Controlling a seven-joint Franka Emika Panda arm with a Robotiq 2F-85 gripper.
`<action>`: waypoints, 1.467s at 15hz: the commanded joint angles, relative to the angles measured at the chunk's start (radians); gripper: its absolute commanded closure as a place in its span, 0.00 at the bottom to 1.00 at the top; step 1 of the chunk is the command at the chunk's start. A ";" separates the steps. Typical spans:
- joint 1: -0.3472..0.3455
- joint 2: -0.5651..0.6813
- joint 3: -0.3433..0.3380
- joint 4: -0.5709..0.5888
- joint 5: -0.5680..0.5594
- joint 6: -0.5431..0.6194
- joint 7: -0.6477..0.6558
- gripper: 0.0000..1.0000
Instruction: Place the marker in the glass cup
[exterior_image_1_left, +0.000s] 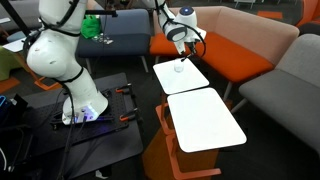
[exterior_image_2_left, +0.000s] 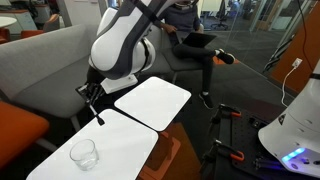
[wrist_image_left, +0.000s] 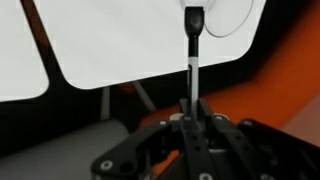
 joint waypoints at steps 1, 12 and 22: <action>-0.132 0.094 0.160 0.078 -0.036 0.018 -0.202 0.97; -0.408 0.450 0.539 0.226 -0.340 -0.096 -0.694 0.97; -0.414 0.590 0.597 0.400 -0.322 -0.489 -1.108 0.97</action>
